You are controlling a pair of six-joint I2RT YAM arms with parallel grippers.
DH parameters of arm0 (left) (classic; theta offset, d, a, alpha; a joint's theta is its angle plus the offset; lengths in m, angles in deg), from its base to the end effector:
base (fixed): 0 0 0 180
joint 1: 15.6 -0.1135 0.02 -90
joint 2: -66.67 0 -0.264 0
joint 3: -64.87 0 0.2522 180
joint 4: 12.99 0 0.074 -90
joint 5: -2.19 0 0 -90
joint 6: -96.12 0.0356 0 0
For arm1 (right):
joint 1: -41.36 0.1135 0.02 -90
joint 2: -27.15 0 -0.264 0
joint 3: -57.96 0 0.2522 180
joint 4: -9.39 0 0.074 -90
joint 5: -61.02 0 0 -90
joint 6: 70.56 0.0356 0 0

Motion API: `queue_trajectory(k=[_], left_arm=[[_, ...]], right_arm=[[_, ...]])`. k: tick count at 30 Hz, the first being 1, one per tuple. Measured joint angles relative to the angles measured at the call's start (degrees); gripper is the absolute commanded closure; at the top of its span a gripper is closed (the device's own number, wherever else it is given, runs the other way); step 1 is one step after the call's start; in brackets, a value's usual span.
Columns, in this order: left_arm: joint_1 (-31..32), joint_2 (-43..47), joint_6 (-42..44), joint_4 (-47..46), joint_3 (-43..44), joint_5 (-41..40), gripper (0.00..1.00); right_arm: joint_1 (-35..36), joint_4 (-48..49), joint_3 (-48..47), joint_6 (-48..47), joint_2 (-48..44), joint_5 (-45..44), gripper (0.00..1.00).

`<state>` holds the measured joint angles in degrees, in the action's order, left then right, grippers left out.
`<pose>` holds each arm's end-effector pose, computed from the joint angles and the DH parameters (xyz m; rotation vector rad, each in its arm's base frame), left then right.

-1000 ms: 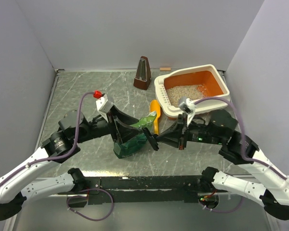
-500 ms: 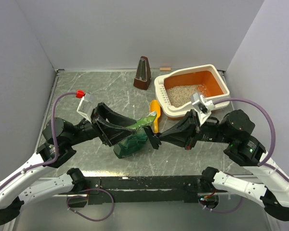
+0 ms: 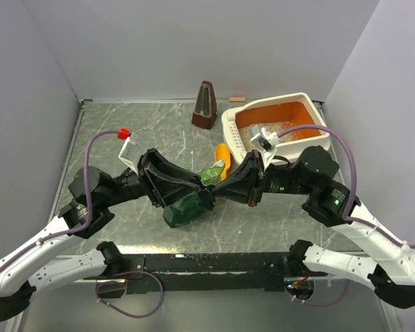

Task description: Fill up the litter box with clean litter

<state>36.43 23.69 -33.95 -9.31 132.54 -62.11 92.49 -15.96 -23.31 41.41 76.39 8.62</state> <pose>0.0832 -0.1317 0.4369 0.5885 1.3006 -1.6340 0.0854 0.1405 0.4591 -0.9719 1.3617 1.4731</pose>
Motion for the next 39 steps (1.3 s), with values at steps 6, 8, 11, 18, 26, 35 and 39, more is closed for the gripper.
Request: queue_trajectory(k=[6,8,11,18,26,35,39], left_arm=[[0.02,-0.24,0.50,-0.26,0.07,1.44,0.99],[0.09,0.11,0.85,-0.46,0.11,2.29,0.99],[0.13,0.48,1.44,-0.37,0.11,2.67,0.99],[0.11,1.53,2.97,2.19,0.28,2.36,0.99],[0.00,1.53,4.07,5.27,1.11,1.84,0.99],[0.00,1.20,3.91,5.60,1.11,1.92,0.99],[0.00,1.05,3.89,5.64,1.11,1.95,0.99]], right_arm=[[-0.11,-0.02,-0.11,0.52,1.22,0.39,1.00],[-0.13,0.44,-0.11,0.90,1.36,0.74,0.84],[0.00,0.39,-0.11,0.85,1.31,0.66,0.52],[-0.15,-4.26,-0.11,-2.67,-1.51,-3.30,0.40],[-0.13,-7.41,-1.97,-8.00,-4.46,-2.10,0.27],[-0.11,-7.26,-5.70,-10.78,0.94,2.16,0.25],[-0.11,-7.23,-5.70,-11.13,4.00,2.58,0.24]])
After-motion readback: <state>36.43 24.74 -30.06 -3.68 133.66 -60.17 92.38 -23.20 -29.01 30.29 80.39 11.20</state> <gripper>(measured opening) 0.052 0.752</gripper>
